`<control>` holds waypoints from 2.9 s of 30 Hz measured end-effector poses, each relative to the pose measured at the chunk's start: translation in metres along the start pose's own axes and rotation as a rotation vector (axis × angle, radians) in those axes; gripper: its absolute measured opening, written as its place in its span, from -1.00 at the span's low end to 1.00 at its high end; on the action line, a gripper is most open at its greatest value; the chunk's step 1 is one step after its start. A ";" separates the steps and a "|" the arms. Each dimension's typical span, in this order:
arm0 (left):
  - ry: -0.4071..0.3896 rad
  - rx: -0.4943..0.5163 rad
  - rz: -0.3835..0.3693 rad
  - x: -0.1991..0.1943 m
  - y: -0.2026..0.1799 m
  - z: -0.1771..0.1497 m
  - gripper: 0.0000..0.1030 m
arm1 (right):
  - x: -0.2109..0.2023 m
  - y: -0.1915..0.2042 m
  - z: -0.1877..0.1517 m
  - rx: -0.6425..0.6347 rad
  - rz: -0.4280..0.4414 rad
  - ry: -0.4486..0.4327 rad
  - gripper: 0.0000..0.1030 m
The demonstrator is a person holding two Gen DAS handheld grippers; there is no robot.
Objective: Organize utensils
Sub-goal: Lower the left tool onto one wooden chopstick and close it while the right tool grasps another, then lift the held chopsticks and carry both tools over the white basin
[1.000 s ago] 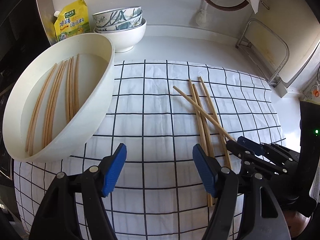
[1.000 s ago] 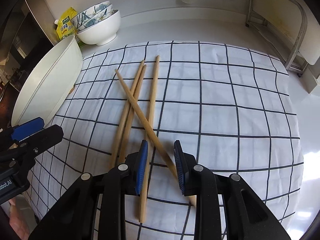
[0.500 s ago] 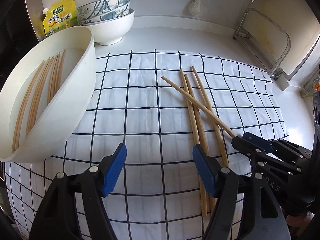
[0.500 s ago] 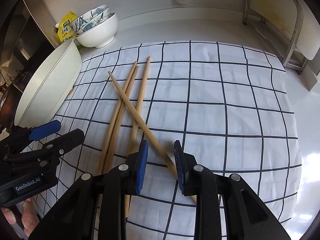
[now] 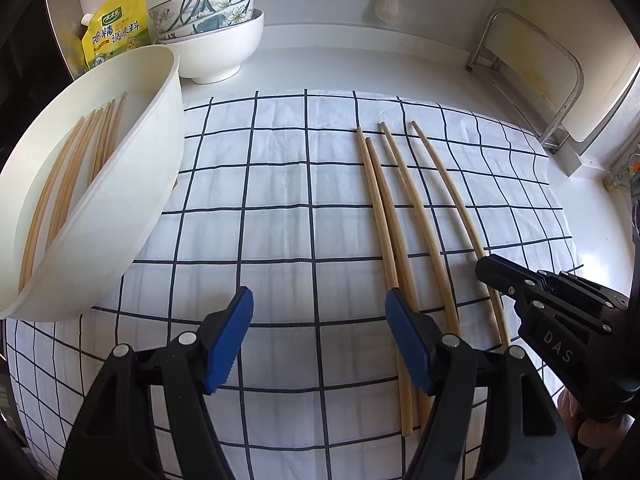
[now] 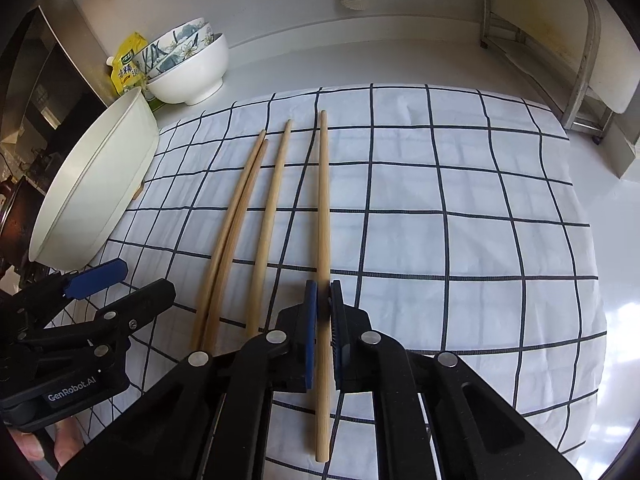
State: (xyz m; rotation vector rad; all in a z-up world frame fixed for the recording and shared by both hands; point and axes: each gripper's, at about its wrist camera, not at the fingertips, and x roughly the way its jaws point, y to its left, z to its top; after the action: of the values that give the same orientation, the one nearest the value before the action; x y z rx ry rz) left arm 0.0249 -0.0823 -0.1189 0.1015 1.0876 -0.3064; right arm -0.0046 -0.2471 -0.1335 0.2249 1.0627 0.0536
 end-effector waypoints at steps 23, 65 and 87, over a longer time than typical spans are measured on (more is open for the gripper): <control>0.024 0.046 0.029 0.025 -0.017 0.010 0.33 | -0.015 -0.016 -0.007 0.022 -0.058 -0.031 -0.83; 0.045 0.063 -0.011 0.014 -0.007 0.014 -0.85 | -0.016 0.011 0.001 -0.067 -0.116 -0.054 -0.87; -0.107 0.114 -0.044 -0.103 0.101 0.049 -0.85 | -0.067 0.138 0.056 -0.083 0.054 -0.172 -0.87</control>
State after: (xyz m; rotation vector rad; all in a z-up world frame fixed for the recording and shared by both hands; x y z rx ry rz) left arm 0.0522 0.0228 -0.0123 0.1614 0.9667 -0.4090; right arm 0.0201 -0.1313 -0.0215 0.1797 0.8817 0.1252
